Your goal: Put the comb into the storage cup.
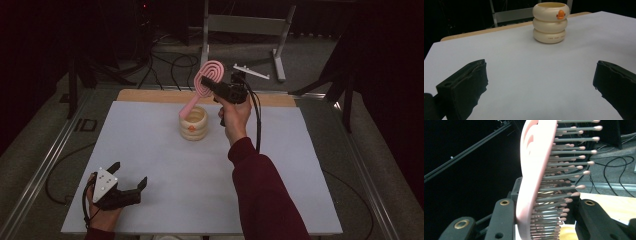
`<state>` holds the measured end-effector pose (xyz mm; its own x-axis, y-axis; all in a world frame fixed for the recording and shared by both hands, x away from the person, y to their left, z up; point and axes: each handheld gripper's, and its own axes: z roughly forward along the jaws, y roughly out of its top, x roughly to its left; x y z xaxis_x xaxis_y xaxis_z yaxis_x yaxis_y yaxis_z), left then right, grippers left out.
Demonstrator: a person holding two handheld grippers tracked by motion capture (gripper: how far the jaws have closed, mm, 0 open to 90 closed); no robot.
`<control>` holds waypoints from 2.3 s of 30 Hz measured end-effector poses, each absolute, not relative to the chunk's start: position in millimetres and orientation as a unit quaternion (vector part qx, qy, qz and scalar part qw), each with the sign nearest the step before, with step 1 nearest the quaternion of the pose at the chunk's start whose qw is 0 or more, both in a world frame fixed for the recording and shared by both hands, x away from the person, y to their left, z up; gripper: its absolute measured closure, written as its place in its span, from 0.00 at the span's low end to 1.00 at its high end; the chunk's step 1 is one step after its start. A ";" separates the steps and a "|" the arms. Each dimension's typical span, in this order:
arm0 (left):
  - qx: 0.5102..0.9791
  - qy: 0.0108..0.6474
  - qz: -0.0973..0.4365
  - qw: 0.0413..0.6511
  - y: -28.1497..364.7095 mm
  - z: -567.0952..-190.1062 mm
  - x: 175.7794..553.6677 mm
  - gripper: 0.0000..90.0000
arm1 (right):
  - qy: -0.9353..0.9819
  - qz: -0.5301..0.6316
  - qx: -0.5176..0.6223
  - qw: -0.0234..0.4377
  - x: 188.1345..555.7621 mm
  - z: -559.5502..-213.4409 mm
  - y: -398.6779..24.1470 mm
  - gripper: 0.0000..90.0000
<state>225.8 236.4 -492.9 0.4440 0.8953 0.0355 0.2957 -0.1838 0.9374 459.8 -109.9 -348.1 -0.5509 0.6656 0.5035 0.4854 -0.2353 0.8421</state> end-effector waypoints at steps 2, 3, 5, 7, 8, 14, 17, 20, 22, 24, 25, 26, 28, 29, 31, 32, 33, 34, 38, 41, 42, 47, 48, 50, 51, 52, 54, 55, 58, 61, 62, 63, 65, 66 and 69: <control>0.703 0.424 0.314 0.478 236.4 -492.9 225.8 0.00 | 0.613 0.630 0.471 0.073 460.6 -348.5 -110.4 0.71; 0.702 0.424 0.314 0.478 236.5 -492.9 225.8 0.00 | 0.613 0.630 0.471 0.075 461.1 -348.8 -110.9 0.71; 0.702 0.424 0.313 0.478 236.4 -492.9 225.7 0.00 | 0.613 0.629 0.473 0.076 462.0 -349.5 -111.5 0.71; 0.701 0.425 0.313 0.479 236.5 -492.9 225.6 0.00 | 0.613 0.627 0.474 0.079 462.9 -350.2 -112.3 0.71; 0.702 0.425 0.313 0.479 236.4 -492.9 225.6 0.00 | 0.613 0.627 0.475 0.079 463.3 -350.5 -112.6 0.71; 0.702 0.424 0.313 0.479 236.3 -493.1 225.8 0.00 | 0.612 0.625 0.478 0.082 464.6 -351.7 -113.5 0.71; 0.702 0.424 0.313 0.479 236.3 -493.1 225.8 0.00 | 0.611 0.623 0.480 0.084 465.1 -352.2 -113.8 0.71; 0.702 0.425 0.312 0.479 236.2 -493.2 225.8 0.00 | 0.612 0.623 0.480 0.085 465.8 -352.8 -114.4 0.71; 0.702 0.424 0.313 0.479 236.2 -493.1 225.7 0.00 | 0.611 0.622 0.481 0.085 466.2 -353.3 -114.8 0.71; 0.702 0.425 0.313 0.479 236.2 -493.2 225.7 0.00 | 0.611 0.622 0.483 0.086 466.7 -354.0 -115.4 0.71; 0.702 0.425 0.313 0.479 236.2 -493.2 225.7 0.00 | 0.611 0.622 0.483 0.086 466.7 -354.0 -115.4 0.71; 0.702 0.425 0.312 0.479 236.3 -493.4 225.9 0.00 | 0.611 0.621 0.483 0.087 467.4 -354.6 -116.2 0.71; 0.702 0.425 0.312 0.480 236.3 -493.3 225.8 0.00 | 0.610 0.621 0.485 0.087 467.8 -355.2 -116.6 0.71; 0.701 0.425 0.312 0.480 236.3 -493.4 225.9 0.00 | 0.609 0.621 0.485 0.087 468.1 -355.5 -116.8 0.71; 0.701 0.425 0.312 0.480 236.2 -493.4 225.9 0.00 | 0.610 0.621 0.485 0.089 468.5 -355.9 -117.2 0.71; 0.701 0.425 0.312 0.480 236.2 -493.4 225.9 0.00 | 0.610 0.620 0.486 0.088 468.9 -356.3 -117.4 0.71; 0.701 0.425 0.312 0.480 236.3 -493.4 225.8 0.00 | 0.610 0.619 0.487 0.089 469.3 -356.9 -117.8 0.71; 0.701 0.425 0.312 0.480 236.3 -493.4 225.8 0.00 | 0.609 0.618 0.488 0.089 469.5 -357.1 -117.8 0.71; 0.701 0.425 0.312 0.480 236.3 -493.4 225.7 0.00 | 0.609 0.618 0.489 0.091 470.1 -358.4 -118.0 0.71; 0.701 0.425 0.313 0.479 236.4 -493.1 225.5 0.00 | 0.608 0.618 0.490 0.091 470.3 -359.5 -117.9 0.71; 0.701 0.425 0.313 0.479 236.6 -492.9 225.3 0.00 | 0.609 0.617 0.490 0.092 470.6 -360.2 -117.5 0.71; 0.700 0.426 0.314 0.480 237.6 -492.7 224.9 0.00 | 0.610 0.613 0.494 0.096 471.9 -364.1 -117.1 0.71; 0.700 0.426 0.314 0.480 237.6 -492.7 224.9 0.00 | 0.608 0.613 0.495 0.096 472.2 -364.6 -117.0 0.71; 0.699 0.427 0.313 0.481 237.7 -492.8 224.9 0.00 | 0.608 0.611 0.497 0.097 472.4 -365.3 -117.1 0.71; 0.699 0.427 0.314 0.481 237.8 -492.8 224.9 0.00 | 0.608 0.611 0.498 0.096 472.7 -366.3 -116.9 0.71; 0.699 0.427 0.314 0.481 237.7 -492.8 224.9 0.00 | 0.608 0.610 0.499 0.096 472.7 -366.7 -116.8 0.71; 0.699 0.426 0.314 0.481 237.6 -492.9 224.9 0.00 | 0.609 0.610 0.498 0.097 473.0 -367.8 -116.6 0.71; 0.700 0.426 0.314 0.480 237.5 -492.8 224.8 0.00 | 0.609 0.609 0.499 0.097 472.9 -368.2 -116.2 0.71; 0.700 0.426 0.314 0.480 237.6 -492.8 224.8 0.00 | 0.611 0.606 0.499 0.099 472.6 -370.2 -115.0 0.71; 0.699 0.427 0.314 0.480 237.7 -492.7 224.7 0.00 | 0.616 0.602 0.498 0.102 472.5 -372.5 -112.7 0.71; 0.699 0.426 0.314 0.480 237.7 -492.6 224.7 0.00 | 0.618 0.601 0.497 0.104 472.6 -373.3 -112.0 0.71; 0.699 0.426 0.314 0.481 237.7 -492.6 224.6 0.00 | 0.619 0.599 0.497 0.103 472.4 -373.7 -110.9 0.71; 0.699 0.427 0.314 0.481 237.6 -492.7 224.7 0.00 | 0.623 0.596 0.495 0.108 472.0 -374.9 -108.9 0.71; 0.699 0.427 0.314 0.481 237.7 -492.7 224.7 0.00 | 0.625 0.593 0.494 0.114 471.4 -375.2 -107.7 0.71; 0.699 0.427 0.314 0.480 238.0 -492.6 224.7 0.00 | 0.630 0.587 0.494 0.122 470.4 -376.5 -104.4 0.71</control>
<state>224.7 238.0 -492.6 0.4388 0.8981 0.0282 0.2954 -0.1738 0.9394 470.4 -104.4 -376.5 -0.4831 0.7645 0.4269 0.4790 -0.1774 0.8597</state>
